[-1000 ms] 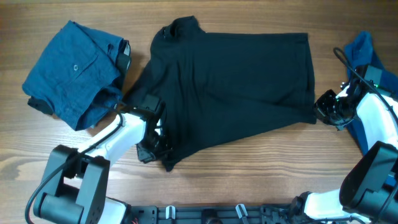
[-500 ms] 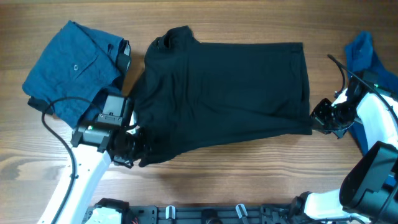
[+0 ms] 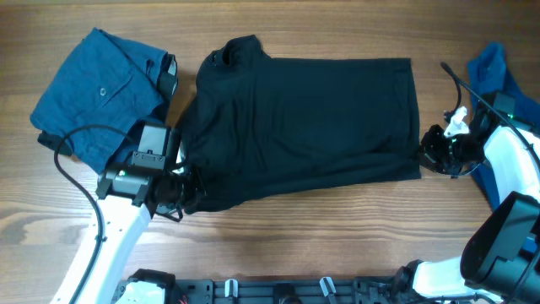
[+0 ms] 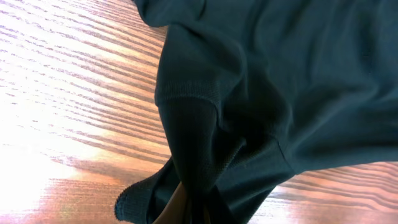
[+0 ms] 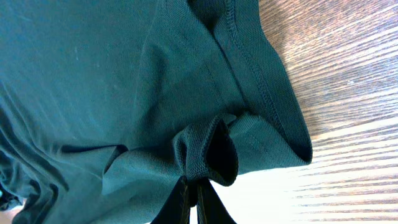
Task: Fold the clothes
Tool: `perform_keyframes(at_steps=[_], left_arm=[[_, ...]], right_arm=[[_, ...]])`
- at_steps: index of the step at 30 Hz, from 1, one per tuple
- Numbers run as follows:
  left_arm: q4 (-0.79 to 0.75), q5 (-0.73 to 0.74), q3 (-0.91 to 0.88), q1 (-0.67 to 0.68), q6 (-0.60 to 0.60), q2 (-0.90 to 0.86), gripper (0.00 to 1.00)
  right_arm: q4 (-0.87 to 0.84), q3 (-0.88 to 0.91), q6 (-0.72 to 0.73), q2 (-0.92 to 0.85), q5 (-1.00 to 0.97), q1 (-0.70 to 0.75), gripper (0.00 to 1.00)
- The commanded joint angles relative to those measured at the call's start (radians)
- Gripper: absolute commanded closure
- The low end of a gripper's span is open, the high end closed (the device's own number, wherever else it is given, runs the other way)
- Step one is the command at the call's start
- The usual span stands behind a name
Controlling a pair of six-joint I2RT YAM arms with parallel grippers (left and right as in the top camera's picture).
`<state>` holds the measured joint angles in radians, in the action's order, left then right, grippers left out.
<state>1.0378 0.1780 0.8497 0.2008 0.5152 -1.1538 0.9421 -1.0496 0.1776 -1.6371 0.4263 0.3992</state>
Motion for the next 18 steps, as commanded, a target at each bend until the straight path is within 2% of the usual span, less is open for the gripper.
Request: perform_keyframes(at_steps=[1, 5, 7, 9, 11, 16, 17, 18], left_arm=[[0.071, 0.086, 0.007, -0.003, 0.018, -0.058, 0.96], [0.185, 0.052, 0.006, 0.013, 0.076, -0.055, 0.96], [0.179, 0.034, 0.006, 0.012, 0.100, -0.022, 0.96], [0.121, -0.014, 0.006, 0.012, 0.099, -0.017, 0.96], [-0.010, -0.103, 0.000, 0.012, 0.099, -0.060, 0.96], [-0.204, -0.183, 0.000, 0.012, 0.095, -0.264, 0.96], [-0.249, -0.183, 0.000, 0.012, 0.084, -0.310, 0.89], [-0.285, -0.183, 0.000, 0.012, 0.077, -0.350, 0.75]], right_arm=[[0.058, -0.009, -0.011, -0.006, 0.023, -0.010, 0.96], [0.159, -0.009, -0.020, -0.006, -0.015, -0.019, 0.96], [0.181, -0.009, -0.019, -0.006, -0.047, -0.020, 0.96], [0.155, -0.008, -0.016, -0.006, -0.059, -0.021, 0.96], [0.059, 0.003, 0.043, -0.007, -0.071, -0.021, 0.96], [-0.111, 0.048, 0.088, -0.009, -0.071, -0.060, 0.94], [-0.143, 0.054, 0.084, -0.009, -0.071, -0.076, 0.85], [-0.163, 0.058, 0.084, -0.009, -0.071, -0.087, 0.71]])
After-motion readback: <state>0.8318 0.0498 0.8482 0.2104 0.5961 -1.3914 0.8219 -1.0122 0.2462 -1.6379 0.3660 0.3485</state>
